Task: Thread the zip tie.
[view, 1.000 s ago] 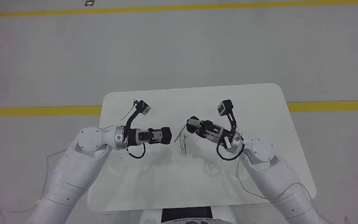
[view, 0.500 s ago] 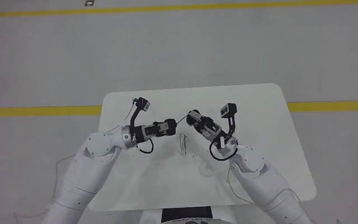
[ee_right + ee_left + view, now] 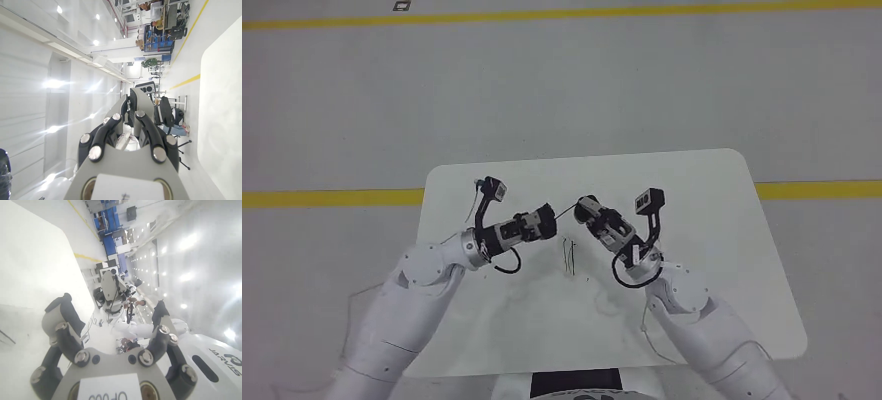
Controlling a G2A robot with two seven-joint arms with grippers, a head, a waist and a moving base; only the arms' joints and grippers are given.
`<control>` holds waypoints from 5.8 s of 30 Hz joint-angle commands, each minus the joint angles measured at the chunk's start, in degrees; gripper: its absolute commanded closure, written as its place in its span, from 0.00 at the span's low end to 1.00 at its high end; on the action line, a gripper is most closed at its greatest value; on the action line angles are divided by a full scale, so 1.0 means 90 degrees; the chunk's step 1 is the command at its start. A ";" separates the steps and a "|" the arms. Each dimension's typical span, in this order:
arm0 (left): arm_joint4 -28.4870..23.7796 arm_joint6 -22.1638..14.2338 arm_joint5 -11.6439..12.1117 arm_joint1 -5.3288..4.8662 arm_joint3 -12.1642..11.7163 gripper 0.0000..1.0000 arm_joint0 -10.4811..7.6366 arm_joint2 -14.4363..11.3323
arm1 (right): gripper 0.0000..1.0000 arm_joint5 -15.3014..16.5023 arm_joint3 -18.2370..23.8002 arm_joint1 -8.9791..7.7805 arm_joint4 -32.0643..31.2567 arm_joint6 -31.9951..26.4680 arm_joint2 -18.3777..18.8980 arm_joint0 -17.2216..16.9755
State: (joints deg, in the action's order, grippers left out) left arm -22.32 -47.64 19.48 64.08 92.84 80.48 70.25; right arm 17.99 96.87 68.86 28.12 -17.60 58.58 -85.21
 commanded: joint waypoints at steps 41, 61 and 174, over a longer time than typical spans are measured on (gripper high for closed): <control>0.0038 0.0164 -0.0041 0.0098 -0.0059 0.22 -0.0074 -0.0237 | 1.00 -0.0360 0.0114 0.0151 -0.1367 0.0911 -0.0052 -0.0141; -0.0053 0.0166 -0.0027 0.0048 -0.0188 0.66 -0.0175 -0.0389 | 1.00 -0.0363 0.0068 0.0231 -0.1613 0.0956 0.0017 -0.0222; -0.0456 -0.0738 -0.0372 -0.0299 -0.0552 1.00 -0.0457 -0.0454 | 0.00 -0.0442 -0.0012 0.0253 -0.1512 -0.0835 0.0560 -0.0464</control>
State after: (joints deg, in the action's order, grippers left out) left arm -24.95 -52.50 16.27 61.44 88.95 76.69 66.14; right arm 14.15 96.78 71.13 14.23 -25.10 63.67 -89.32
